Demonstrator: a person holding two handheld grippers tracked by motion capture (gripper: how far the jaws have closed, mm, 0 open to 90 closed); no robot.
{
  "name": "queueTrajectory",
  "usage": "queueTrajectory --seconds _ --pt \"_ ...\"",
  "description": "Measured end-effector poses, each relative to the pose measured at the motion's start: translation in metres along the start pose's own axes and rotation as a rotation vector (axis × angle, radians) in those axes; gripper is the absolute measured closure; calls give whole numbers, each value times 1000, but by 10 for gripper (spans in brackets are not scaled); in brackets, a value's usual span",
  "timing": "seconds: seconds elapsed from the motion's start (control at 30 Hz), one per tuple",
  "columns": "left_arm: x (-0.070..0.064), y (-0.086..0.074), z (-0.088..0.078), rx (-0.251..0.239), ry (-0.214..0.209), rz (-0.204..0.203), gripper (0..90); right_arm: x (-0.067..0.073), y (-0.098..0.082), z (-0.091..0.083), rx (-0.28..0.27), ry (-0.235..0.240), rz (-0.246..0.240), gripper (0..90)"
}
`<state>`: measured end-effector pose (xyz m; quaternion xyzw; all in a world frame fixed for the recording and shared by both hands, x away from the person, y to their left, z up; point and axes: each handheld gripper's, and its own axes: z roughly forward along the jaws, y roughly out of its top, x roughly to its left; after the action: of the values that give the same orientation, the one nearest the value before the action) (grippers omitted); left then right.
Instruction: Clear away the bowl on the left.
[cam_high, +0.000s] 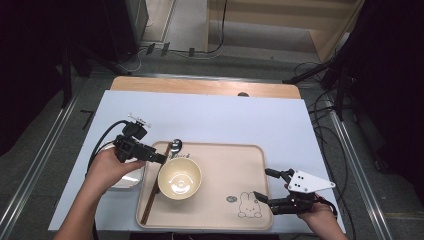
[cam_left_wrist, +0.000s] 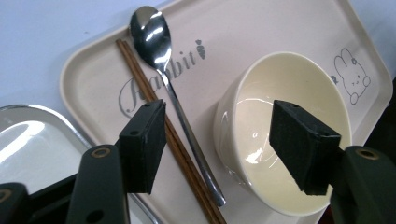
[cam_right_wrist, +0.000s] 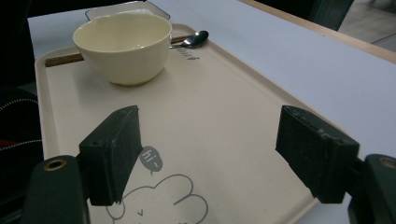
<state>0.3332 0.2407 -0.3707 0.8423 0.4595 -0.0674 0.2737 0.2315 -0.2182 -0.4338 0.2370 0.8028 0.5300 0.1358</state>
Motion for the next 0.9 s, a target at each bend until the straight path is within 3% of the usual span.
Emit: queueTrajectory --seconds 0.07,0.2,0.37,0.43,0.6,0.9 --pt "2 -2 -1 8 4 -11 363 0 0 0 0 0 0 225" --pt "4 -7 -3 1 59 0 369 0 0 0 0 1 1 225" --pt "11 -11 -7 20 8 -38 376 0 1 1 -1 2 1 225" --pt "14 -13 -11 16 10 -50 363 0 1 1 -2 2 2 225" --pt "23 -20 -21 -2 14 -66 445 0 1 2 -3 6 -2 225" --pt "36 -31 -36 -14 55 -96 454 0 2 3 -1 7 -3 225"
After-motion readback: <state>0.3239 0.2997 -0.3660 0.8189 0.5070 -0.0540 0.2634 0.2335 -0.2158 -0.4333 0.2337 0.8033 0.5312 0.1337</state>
